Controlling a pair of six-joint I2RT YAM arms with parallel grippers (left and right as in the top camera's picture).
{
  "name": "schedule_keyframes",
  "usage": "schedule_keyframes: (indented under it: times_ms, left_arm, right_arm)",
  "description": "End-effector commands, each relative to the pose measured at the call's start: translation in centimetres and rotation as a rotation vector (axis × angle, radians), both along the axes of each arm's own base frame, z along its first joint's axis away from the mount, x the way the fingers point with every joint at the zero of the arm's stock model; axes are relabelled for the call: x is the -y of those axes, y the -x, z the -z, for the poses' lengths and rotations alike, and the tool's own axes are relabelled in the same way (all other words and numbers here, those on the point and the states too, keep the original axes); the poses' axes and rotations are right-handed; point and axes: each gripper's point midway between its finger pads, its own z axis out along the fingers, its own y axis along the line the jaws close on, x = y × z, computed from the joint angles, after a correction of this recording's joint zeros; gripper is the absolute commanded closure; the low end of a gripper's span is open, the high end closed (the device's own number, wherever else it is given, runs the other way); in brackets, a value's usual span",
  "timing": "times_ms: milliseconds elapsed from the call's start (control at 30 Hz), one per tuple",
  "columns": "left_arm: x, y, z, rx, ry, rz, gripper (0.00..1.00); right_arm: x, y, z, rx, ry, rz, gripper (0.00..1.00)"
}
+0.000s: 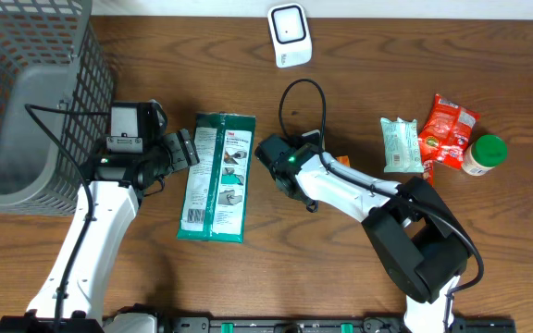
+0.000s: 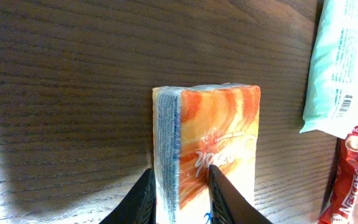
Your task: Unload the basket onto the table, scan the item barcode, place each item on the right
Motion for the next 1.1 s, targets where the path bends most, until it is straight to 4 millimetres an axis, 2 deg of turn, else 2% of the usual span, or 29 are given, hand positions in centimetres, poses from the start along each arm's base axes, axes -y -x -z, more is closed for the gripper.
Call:
schedule_keyframes:
  times_ms: [0,67,267,333,400,467,533,600,667,733,900,1067]
  left_arm:
    - [-0.1,0.2,0.5,-0.014,-0.007,0.005,0.18]
    - [-0.1,0.2,0.5,-0.014,-0.007,0.005,0.18]
    - [-0.1,0.2,0.5,-0.014,-0.007,0.005,0.18]
    - [-0.1,0.2,0.5,-0.014,-0.007,0.005,0.18]
    - [-0.1,0.2,0.5,-0.013,-0.007,0.006,0.18]
    - [-0.1,0.2,0.5,-0.013,-0.007,0.006,0.18]
    - [-0.1,0.2,0.5,-0.013,-0.007,0.006,0.18]
    - [-0.1,0.2,0.5,-0.013,-0.007,0.006,0.18]
    - [-0.1,0.2,0.5,-0.013,-0.008,0.005,0.19]
    - [-0.1,0.2,0.5,-0.013,-0.007,0.006,0.18]
    - [-0.1,0.2,0.5,-0.013,-0.008,0.005,0.18]
    - [-0.1,0.2,0.5,-0.013,-0.008,0.005,0.18]
  right_arm:
    - [0.6,0.3,0.7,0.001,0.031,0.009,0.77]
    - [0.5,0.5,0.9,-0.006,0.024,0.009,0.83]
    - [0.6,0.6,1.0,-0.009,0.024,0.009,0.82]
    - [0.5,0.7,1.1,-0.014,0.021,0.009,0.76]
    - [0.2,1.0,1.3,-0.034,-0.001,0.009,0.63]
    - [-0.2,1.4,1.7,-0.062,-0.031,0.01,0.6]
    - [-0.2,1.4,1.7,-0.064,-0.031,0.009,0.66]
    - [0.0,1.3,1.7,-0.071,-0.015,-0.01,0.78]
    - [0.2,1.2,1.4,-0.095,0.028,-0.079,0.97]
    - [0.4,0.8,0.7,-0.076,0.051,-0.077,0.99]
    - [-0.3,0.1,-1.9,-0.025,0.004,-0.071,0.99]
    - [-1.8,-1.0,-7.9,0.082,-0.141,-0.071,0.99]
